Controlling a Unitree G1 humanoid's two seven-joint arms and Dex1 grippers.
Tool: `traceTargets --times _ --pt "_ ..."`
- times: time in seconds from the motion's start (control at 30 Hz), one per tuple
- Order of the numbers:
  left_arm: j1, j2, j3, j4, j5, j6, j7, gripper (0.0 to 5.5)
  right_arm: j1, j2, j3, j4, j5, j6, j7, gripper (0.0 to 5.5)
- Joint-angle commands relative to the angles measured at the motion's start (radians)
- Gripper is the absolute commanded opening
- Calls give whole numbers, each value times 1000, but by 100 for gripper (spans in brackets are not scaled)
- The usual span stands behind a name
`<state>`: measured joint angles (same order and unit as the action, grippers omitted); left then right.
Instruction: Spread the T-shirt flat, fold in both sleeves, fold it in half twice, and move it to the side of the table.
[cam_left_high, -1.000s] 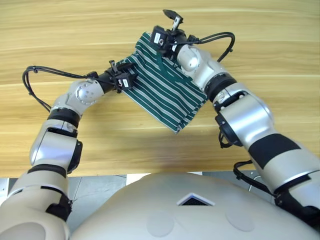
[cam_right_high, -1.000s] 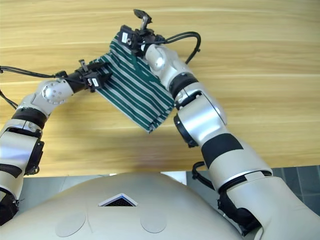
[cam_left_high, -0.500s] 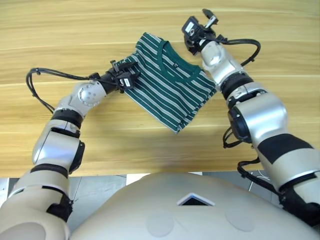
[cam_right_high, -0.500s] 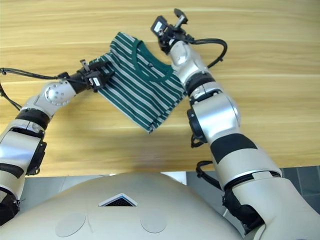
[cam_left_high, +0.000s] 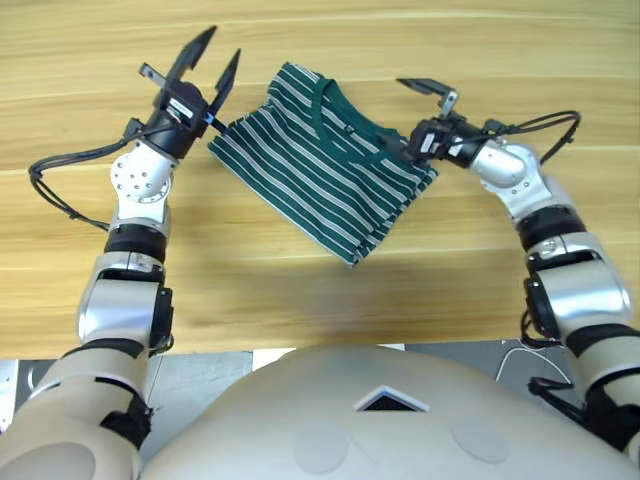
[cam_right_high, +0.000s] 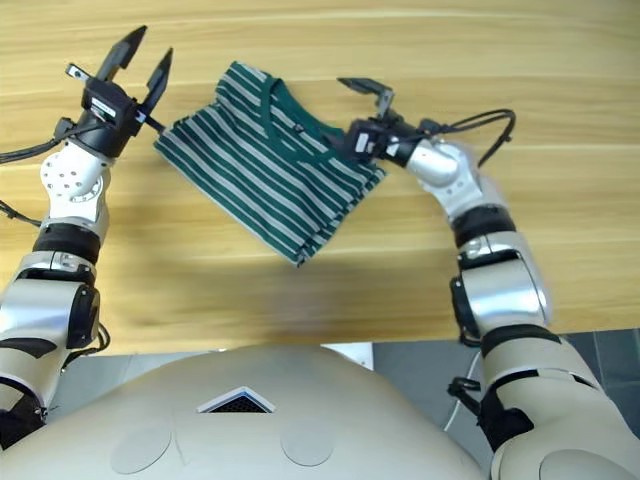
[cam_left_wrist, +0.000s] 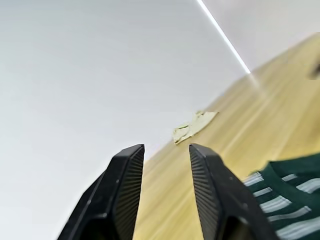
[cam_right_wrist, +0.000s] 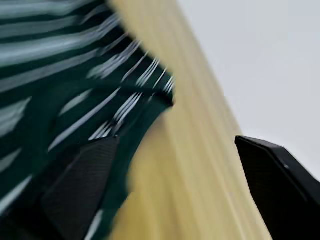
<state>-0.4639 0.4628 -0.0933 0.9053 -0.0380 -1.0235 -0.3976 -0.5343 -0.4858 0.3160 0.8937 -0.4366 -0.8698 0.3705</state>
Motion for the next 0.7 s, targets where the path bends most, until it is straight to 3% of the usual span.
traceTargets --times 0.03,0.2,0.3,0.53,0.63,0.7 --pt "-39 8 63 -5 0 46 47 166 95 -69 41 -137 -77 48 19 432" --pt "-37 15 94 -13 21 58 63 166 176 -109 115 -242 -219 143 -8 432" --pt "-35 12 100 -19 31 55 65 166 285 -182 160 -378 -235 148 62 432" --pt "-24 11 99 -31 55 45 58 166 612 -553 121 -994 363 -18 261 432" --pt "-25 6 81 -18 111 52 78 166 620 -547 64 -1024 455 -6 262 432" --pt "-20 5 60 -21 159 56 84 166 560 -466 23 -997 445 79 226 432"
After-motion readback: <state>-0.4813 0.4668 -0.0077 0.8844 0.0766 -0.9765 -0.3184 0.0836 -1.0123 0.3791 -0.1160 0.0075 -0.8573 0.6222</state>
